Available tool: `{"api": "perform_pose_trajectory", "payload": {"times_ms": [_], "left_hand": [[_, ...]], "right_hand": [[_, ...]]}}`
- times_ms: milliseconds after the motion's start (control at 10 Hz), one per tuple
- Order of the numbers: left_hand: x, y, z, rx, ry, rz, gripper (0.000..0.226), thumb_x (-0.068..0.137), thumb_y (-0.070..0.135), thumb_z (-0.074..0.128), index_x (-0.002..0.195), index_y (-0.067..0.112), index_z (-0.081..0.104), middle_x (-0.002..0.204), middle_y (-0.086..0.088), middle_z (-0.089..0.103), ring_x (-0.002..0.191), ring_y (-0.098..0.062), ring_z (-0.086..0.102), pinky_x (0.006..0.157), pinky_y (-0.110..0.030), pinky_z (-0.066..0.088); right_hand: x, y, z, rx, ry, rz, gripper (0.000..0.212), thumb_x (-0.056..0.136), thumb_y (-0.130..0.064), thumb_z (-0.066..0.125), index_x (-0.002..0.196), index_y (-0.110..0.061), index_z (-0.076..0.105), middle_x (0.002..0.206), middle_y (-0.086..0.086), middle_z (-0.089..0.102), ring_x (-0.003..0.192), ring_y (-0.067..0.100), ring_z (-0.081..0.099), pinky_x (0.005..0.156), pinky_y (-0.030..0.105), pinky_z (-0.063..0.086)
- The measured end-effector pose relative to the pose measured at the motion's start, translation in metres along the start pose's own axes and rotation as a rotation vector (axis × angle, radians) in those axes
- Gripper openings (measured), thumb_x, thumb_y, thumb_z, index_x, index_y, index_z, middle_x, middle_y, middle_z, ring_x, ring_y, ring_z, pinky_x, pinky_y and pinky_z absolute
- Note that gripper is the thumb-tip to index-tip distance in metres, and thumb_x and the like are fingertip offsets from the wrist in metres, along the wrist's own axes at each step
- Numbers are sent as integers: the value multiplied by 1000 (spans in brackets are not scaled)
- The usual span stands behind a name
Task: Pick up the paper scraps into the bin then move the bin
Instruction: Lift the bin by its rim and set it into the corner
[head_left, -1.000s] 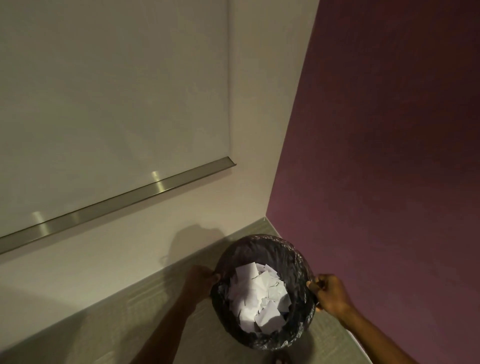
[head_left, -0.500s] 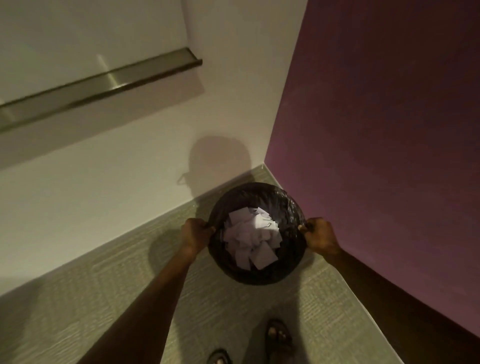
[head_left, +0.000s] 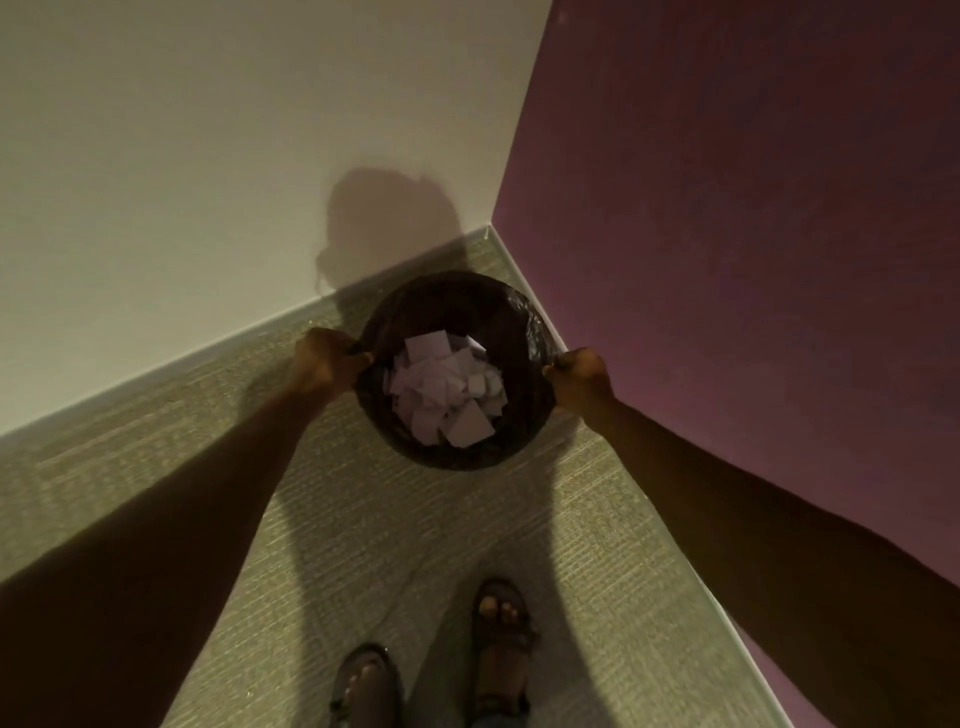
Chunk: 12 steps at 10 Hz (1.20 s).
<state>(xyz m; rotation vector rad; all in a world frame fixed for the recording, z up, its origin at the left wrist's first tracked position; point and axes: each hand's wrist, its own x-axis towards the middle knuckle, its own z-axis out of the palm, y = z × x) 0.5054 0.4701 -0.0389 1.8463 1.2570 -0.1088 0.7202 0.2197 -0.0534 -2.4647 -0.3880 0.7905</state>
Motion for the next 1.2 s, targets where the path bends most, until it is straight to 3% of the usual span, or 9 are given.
{"api": "perform_pose_trajectory", "payload": {"times_ms": [100,200,300,600,800,900,1000,1100,1200], "left_hand": [[12,0,11,18,47,-33,16,75,15,76,83,1,73,83,-23,71,80,-34,69,72,-47,59],[16,1,18,1,47,-41,14,76,12,75,84,0,73,84,-24,71,79,-34,69,71,-46,59],[20,-5,27,38,31,-41,13,79,13,72,86,1,72,84,-22,70,77,-31,66,64,-38,53],[33,-17,39,-103,146,-88,21,76,16,76,92,3,71,97,-22,70,92,-35,67,82,-49,57],[23,-17,40,78,127,-45,29,81,27,71,102,7,71,106,-17,69,99,-33,64,84,-42,54],[4,-1,45,205,236,43,50,89,36,64,122,1,54,123,-21,55,112,-35,53,89,-41,45],[-13,14,49,257,314,247,51,93,37,56,129,1,47,125,-22,52,113,-35,50,89,-45,44],[-35,23,58,391,276,497,53,96,36,49,137,1,40,135,-20,48,125,-34,45,102,-47,41],[-46,18,70,483,228,528,59,99,39,42,142,-1,34,146,-22,40,137,-34,36,112,-47,33]], "right_hand": [[10,2,11,-17,12,52,23,83,-10,67,62,-11,62,69,13,56,71,23,59,68,39,52],[17,5,17,-39,5,45,14,85,-12,68,76,-2,69,75,14,61,75,24,61,69,36,53],[25,14,25,-104,14,23,22,86,-13,67,93,7,72,92,24,70,85,34,69,74,41,58],[44,13,33,-74,25,26,23,87,-16,67,92,6,68,83,14,61,80,25,63,65,28,44],[40,15,32,-206,-35,-53,30,89,-18,64,107,5,69,106,23,68,98,34,67,72,27,46],[26,1,29,-274,-1,-158,35,94,-28,59,108,4,63,106,24,66,100,35,64,76,31,46],[9,-10,27,-392,104,-290,41,98,-37,51,111,1,59,107,22,64,99,36,62,83,40,49],[-27,-18,37,-523,158,-500,51,101,-37,40,129,4,52,126,26,59,119,41,54,101,49,44],[-44,-14,51,-539,151,-549,56,101,-36,34,136,7,46,139,29,50,134,42,43,112,52,36]]}}
